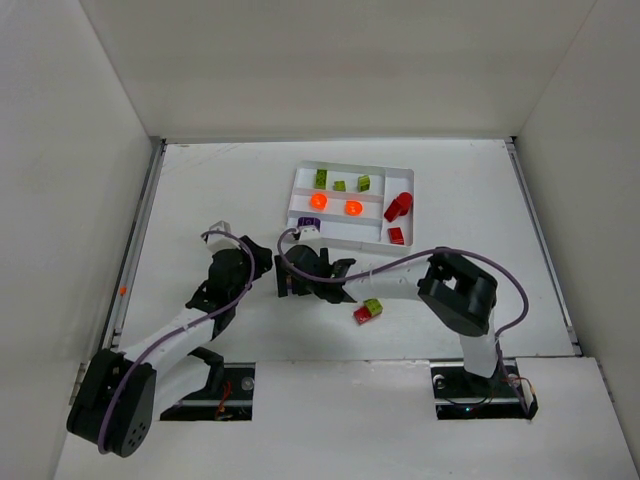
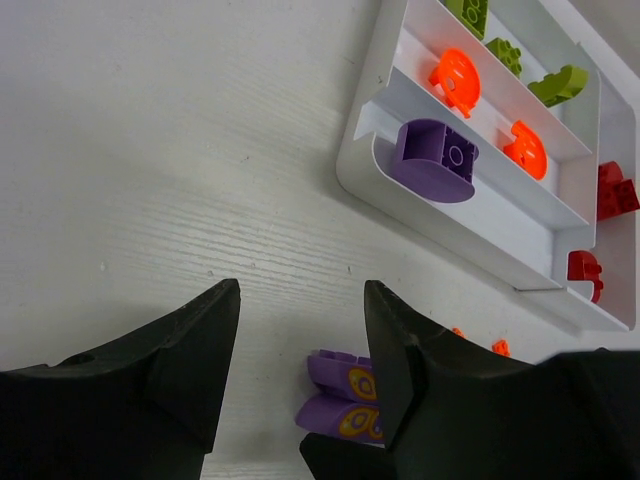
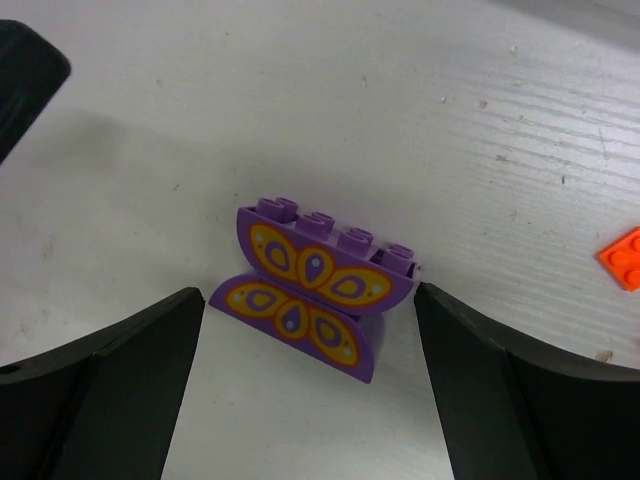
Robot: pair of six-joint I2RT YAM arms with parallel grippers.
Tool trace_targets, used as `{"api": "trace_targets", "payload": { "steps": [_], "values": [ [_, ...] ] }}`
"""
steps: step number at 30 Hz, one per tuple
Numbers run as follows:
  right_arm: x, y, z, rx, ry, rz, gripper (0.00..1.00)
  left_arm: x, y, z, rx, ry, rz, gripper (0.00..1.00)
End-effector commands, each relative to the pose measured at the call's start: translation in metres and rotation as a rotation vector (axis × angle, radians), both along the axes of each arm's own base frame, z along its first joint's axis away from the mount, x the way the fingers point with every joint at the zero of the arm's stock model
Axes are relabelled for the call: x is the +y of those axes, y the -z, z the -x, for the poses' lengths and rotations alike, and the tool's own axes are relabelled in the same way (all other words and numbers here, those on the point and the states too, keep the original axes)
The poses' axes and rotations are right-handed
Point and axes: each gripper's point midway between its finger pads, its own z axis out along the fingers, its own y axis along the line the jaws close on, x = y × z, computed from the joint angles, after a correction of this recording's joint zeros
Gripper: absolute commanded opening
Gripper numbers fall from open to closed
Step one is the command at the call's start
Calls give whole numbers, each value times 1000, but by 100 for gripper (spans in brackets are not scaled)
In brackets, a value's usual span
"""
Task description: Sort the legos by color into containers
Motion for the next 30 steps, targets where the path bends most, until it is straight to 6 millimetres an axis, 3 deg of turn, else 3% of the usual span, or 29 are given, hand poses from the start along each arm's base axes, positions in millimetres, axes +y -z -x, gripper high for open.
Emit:
{"api": "trace_targets", "payload": {
  "steps": [1,9,16,21,27,30],
  "values": [
    [2,-2,-4,-29,33,28,91,1,-13,-5,-51,-17,39,50],
    [-17,-4,1,-95,26,85,65,-2,-12,-6,-39,-5,55,53],
    [-34,-29,22,-206,-193,110,64,-24,-27,10,-34,128,157,64],
    [-35,-29,60,-191,-428,102,65,-48,-25,38,29,276,275,68],
    [-27,-25,96,-123,-589,21,64,-86,-17,78,129,460,425,70],
    [-28,-34,109,-111,-635,-12,64,-89,-18,86,134,474,456,68]
  ]
}}
